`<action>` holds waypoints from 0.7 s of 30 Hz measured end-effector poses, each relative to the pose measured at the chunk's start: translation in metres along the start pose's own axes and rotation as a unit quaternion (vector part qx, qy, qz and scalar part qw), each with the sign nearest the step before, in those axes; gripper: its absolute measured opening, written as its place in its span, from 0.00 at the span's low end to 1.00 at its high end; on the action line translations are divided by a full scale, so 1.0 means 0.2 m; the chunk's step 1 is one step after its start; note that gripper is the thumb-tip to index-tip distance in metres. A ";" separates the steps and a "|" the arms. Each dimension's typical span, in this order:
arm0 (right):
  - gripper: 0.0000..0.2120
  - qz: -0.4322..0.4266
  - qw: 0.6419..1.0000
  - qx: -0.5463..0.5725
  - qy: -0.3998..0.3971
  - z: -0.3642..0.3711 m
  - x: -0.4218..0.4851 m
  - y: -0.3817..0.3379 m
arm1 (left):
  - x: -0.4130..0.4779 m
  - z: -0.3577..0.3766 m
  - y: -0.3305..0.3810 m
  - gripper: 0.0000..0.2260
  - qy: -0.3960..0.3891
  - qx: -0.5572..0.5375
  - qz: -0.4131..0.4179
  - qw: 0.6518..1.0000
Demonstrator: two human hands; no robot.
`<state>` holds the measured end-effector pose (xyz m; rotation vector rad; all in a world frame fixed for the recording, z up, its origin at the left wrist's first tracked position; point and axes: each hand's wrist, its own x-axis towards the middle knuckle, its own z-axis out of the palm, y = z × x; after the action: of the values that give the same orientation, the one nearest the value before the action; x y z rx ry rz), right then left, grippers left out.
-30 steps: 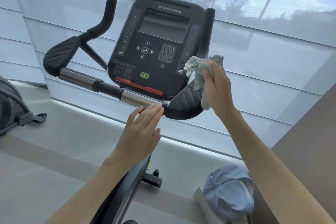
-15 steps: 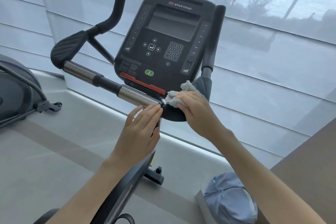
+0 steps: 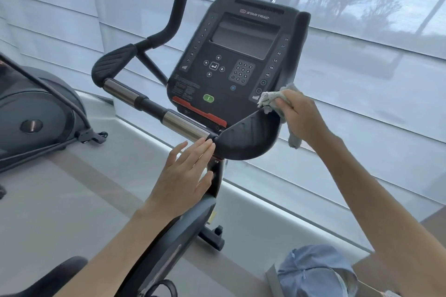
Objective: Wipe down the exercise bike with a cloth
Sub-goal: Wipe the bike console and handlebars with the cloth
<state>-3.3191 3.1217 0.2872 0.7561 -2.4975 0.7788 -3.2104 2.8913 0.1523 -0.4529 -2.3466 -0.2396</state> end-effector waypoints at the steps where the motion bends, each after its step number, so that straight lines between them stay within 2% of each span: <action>1: 0.11 -0.006 1.000 -0.006 -0.016 0.02 0.01 0.01 | 0.00 0.00 0.00 0.23 -0.003 0.001 0.000 1.000; 7: 0.09 -0.105 0.992 -0.072 -0.022 0.17 -0.10 -0.08 | 0.01 0.00 -0.02 0.21 0.005 -0.001 0.018 1.000; 15: 0.08 -0.122 0.989 -0.083 -0.006 0.36 -0.35 -0.33 | 0.00 -0.03 -0.14 0.18 0.036 -0.040 0.049 0.997; 17: 0.09 -0.137 0.989 -0.054 -0.026 0.37 -0.40 -0.39 | 0.00 -0.04 -0.18 0.18 0.048 -0.053 0.056 0.996; 19: 0.09 -0.141 0.989 0.031 -0.032 0.33 -0.40 -0.43 | 0.00 -0.05 -0.24 0.17 0.057 -0.059 0.062 0.995; 21: 0.10 -0.085 0.993 0.082 0.022 0.24 -0.34 -0.43 | 0.00 -0.05 -0.30 0.17 0.063 -0.061 0.063 0.994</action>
<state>-3.2260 3.0567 0.2485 0.9827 -2.3141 0.9349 -3.2275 2.8328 0.1582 -0.6254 -2.1789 -0.3430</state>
